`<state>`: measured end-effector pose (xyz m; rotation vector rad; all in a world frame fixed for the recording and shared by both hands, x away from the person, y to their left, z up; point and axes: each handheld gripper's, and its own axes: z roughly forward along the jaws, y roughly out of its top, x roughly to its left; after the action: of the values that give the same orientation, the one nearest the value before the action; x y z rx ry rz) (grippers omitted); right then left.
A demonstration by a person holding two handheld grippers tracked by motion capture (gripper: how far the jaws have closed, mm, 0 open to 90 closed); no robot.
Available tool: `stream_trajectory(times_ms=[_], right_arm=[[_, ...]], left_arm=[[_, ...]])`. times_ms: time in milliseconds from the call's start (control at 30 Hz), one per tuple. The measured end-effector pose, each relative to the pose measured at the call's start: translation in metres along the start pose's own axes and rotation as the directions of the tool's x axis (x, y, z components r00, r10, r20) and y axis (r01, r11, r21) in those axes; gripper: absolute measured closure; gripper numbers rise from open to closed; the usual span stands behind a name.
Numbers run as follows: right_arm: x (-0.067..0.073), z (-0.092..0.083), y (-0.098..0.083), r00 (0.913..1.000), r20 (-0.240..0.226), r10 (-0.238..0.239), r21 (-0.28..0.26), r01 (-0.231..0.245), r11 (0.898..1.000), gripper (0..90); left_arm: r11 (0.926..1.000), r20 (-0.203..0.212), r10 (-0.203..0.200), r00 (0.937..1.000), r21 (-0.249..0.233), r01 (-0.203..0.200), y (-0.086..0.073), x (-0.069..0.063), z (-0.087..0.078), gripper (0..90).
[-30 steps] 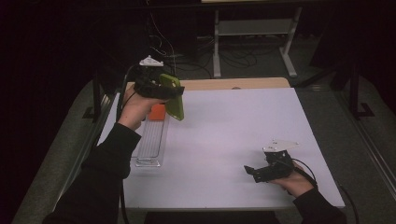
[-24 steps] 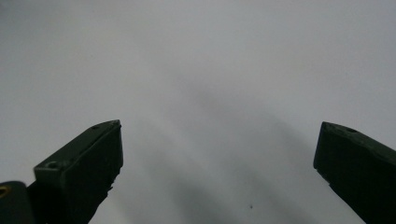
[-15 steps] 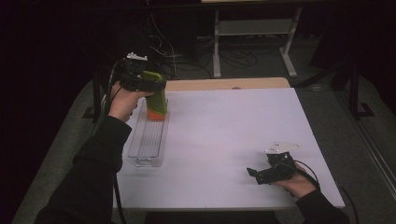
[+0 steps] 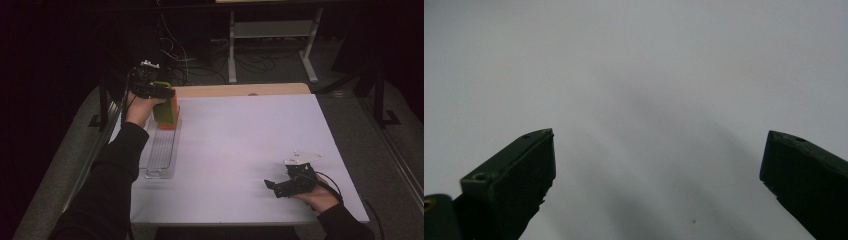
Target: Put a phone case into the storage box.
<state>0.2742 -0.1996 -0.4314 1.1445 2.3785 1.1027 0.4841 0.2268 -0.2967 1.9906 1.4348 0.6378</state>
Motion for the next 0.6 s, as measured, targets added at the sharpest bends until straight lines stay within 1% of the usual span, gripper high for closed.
stream_trajectory(times_ms=[67,100,200,367,400,467,600], right_arm=[[0.001,0.000,0.000,1.0000,-0.001,0.005,-0.001,-0.005,1.000,0.7],[0.001,0.000,0.000,1.0000,0.000,0.005,-0.001,-0.005,1.000,0.7],[0.001,0.000,0.000,1.0000,0.000,0.008,-0.002,-0.008,1.000,0.7],[0.001,-0.001,0.000,1.0000,-0.001,0.009,-0.004,-0.009,1.000,0.7],[0.002,-0.001,0.000,1.0000,-0.002,0.009,-0.003,-0.009,1.000,0.7],[0.002,0.000,0.000,1.0000,-0.002,0.002,-0.002,-0.002,1.000,0.7],[0.002,0.000,0.000,1.0000,-0.005,0.005,-0.003,-0.005,1.000,0.7]], left_arm=[[0.9999,-0.014,-0.012,0.9998,0.013,0.012,-0.003,0.000,0.006,14.6],[0.9998,-0.020,-0.011,0.9998,0.019,0.011,-0.004,0.001,0.008,14.6],[0.9992,-0.029,-0.029,0.9992,0.027,0.030,-0.008,0.003,0.016,14.5],[0.9981,-0.061,-0.044,0.9972,0.041,0.047,-0.014,0.006,0.025,14.3],[0.9978,-0.064,-0.058,0.9963,0.029,0.060,-0.016,0.007,0.028,14.3],[0.9966,-0.060,-0.075,0.9954,0.030,0.077,-0.018,0.007,0.032,14.2],[0.9961,-0.065,-0.079,0.9948,0.035,0.081,-0.023,0.007,0.038,14.1]])
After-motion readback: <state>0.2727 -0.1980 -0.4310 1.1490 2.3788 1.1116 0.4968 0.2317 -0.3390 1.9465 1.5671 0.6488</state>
